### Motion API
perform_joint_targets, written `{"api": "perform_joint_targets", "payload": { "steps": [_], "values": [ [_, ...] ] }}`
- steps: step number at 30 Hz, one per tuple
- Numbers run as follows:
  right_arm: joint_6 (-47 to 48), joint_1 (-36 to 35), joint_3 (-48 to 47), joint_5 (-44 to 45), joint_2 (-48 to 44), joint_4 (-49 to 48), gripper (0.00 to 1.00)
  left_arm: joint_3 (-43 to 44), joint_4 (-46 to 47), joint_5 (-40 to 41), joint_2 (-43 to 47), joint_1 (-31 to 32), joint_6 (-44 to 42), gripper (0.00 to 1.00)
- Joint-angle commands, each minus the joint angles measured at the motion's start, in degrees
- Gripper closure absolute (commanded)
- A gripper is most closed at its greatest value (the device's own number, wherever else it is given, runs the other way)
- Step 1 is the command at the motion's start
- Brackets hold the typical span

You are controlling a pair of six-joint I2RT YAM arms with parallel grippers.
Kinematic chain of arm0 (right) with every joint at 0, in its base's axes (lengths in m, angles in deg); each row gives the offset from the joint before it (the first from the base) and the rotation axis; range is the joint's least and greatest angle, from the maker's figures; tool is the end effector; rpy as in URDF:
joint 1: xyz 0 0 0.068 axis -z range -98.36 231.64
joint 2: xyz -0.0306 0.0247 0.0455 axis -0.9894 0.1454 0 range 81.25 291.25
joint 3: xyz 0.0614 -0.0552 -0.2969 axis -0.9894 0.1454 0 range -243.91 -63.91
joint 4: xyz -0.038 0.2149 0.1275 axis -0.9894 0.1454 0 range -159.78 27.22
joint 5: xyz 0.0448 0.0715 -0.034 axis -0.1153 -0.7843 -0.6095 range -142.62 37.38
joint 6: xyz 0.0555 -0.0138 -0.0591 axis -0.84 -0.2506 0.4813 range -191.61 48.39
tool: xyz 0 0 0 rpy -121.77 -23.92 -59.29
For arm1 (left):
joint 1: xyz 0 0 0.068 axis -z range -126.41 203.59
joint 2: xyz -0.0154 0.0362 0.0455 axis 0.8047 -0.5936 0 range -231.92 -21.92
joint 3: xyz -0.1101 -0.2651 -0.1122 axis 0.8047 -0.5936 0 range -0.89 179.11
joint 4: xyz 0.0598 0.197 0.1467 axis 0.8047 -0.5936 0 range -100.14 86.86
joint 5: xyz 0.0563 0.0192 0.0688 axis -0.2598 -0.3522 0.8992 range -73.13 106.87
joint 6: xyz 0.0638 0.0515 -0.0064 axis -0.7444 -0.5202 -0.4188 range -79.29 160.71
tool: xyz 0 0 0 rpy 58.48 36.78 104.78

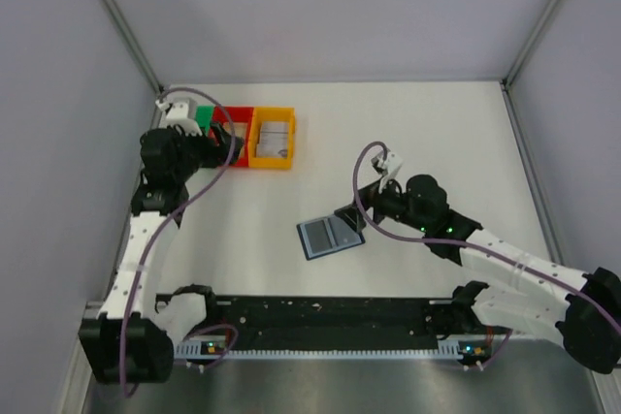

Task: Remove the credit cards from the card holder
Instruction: Remove the credit card from the card holder.

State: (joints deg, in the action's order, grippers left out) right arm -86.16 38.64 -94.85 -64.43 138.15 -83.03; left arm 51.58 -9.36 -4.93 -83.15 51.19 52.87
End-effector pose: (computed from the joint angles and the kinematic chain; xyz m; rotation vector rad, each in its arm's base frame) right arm 0.1617 0.1708 0.2843 -0.6107 1.7785 0.8912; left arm 0.2541 -0.0160 0.3639 0.0364 1.8378 -0.4678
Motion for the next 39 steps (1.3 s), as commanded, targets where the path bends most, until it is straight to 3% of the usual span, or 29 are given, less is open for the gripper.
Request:
{"api": "perform_joint_targets", "payload": {
  "steps": [1, 5, 13, 23, 39],
  "values": [
    [-2.68, -0.41, -4.30, 2.84, 2.33, 11.22, 0.02, -7.02, 0.52, -1.48, 10.41, 0.81, 9.45, 0.01],
    [-2.68, -1.29, -6.94, 6.70, 5.84, 17.81, 0.02, -9.48, -7.91, -3.60, 18.85, 0.90, 7.09, 0.01],
    [-3.03, -4.01, -12.73, 14.27, 14.62, 24.67, 0.06, -19.93, -9.79, -2.55, 29.84, 6.96, 6.99, 0.01],
    [-5.93, -5.42, -18.71, 20.78, 23.42, 29.07, 0.14, -21.09, -10.57, 0.35, 30.56, 12.85, 7.44, 0.02],
    [-6.29, -5.34, -22.85, 22.36, 33.44, 31.27, 0.22, -20.65, -12.33, 2.99, 31.26, 14.43, 6.29, 0.01]
  ]
}}
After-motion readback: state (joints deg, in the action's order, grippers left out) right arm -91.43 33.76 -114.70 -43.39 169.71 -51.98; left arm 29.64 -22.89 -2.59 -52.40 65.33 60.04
